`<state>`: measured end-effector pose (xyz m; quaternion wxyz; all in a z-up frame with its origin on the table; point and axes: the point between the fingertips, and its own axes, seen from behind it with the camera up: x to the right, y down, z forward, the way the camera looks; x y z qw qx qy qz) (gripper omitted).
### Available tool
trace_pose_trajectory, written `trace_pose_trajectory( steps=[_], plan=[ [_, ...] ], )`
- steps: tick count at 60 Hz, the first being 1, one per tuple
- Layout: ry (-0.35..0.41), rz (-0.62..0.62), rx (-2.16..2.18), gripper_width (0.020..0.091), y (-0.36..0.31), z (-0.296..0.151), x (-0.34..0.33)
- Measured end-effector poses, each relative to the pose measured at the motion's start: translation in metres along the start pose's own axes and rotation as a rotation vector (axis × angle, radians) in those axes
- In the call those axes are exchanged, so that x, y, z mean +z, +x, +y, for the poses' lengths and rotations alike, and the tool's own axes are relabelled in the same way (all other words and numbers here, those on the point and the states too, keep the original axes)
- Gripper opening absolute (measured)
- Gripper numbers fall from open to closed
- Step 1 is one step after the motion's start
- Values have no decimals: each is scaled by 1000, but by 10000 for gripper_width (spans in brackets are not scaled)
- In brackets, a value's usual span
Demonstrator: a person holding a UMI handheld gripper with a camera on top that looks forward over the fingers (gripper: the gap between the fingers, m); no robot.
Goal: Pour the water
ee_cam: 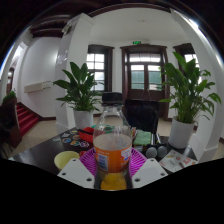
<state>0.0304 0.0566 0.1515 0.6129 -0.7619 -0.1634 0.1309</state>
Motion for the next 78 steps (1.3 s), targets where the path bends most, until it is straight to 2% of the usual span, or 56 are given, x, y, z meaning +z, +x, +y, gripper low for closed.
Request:
trace_pose_trajectory(
  steps=[7, 11, 12, 15, 24, 30, 34, 37, 38, 41, 42, 44, 63, 78],
  plan=[
    [29, 6, 15, 371, 3, 15, 5],
    [0, 9, 29, 375, 5, 38, 9],
    [38, 6, 40, 377, 5, 32, 8],
    [60, 13, 43, 374, 6, 30, 4],
    [51, 33, 19, 382, 7, 31, 1],
    [49, 40, 35, 488, 7, 32, 2],
    [25, 40, 30, 526, 7, 36, 0],
    [-4, 60, 47, 641, 8, 41, -3],
    [-10, 69, 55, 718, 9, 42, -6],
    [-15, 84, 73, 829, 10, 42, -16],
    [-15, 88, 78, 809, 10, 43, -20],
    [-14, 98, 89, 852, 11, 44, -31],
    [-43, 280, 105, 856, 16, 71, -143],
    [4, 345, 114, 855, 24, 47, -189]
  ],
)
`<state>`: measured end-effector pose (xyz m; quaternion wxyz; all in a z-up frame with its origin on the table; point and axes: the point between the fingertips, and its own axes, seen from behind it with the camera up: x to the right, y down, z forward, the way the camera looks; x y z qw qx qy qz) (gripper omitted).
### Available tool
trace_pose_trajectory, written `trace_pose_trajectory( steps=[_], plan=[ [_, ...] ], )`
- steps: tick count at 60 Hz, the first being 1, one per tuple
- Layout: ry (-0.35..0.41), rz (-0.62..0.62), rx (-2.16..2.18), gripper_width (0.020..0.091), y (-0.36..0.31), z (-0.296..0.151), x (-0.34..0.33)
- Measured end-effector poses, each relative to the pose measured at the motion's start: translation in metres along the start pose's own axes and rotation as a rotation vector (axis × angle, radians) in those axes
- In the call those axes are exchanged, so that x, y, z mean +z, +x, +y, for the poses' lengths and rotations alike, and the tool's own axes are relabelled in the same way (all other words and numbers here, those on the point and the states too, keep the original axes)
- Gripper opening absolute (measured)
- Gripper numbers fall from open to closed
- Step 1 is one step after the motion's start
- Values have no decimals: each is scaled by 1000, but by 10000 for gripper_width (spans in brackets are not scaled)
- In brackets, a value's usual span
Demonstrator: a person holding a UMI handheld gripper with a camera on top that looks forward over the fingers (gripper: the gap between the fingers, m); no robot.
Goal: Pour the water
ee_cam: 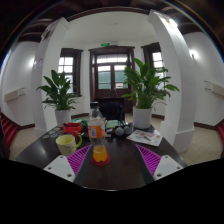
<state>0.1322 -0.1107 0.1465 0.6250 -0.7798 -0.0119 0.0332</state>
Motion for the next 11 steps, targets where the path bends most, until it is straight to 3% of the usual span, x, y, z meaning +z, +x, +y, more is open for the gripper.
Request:
trace_pose_trajectory(
  steps=[11],
  plan=[
    [27, 20, 5, 853, 7, -13, -18]
  ],
)
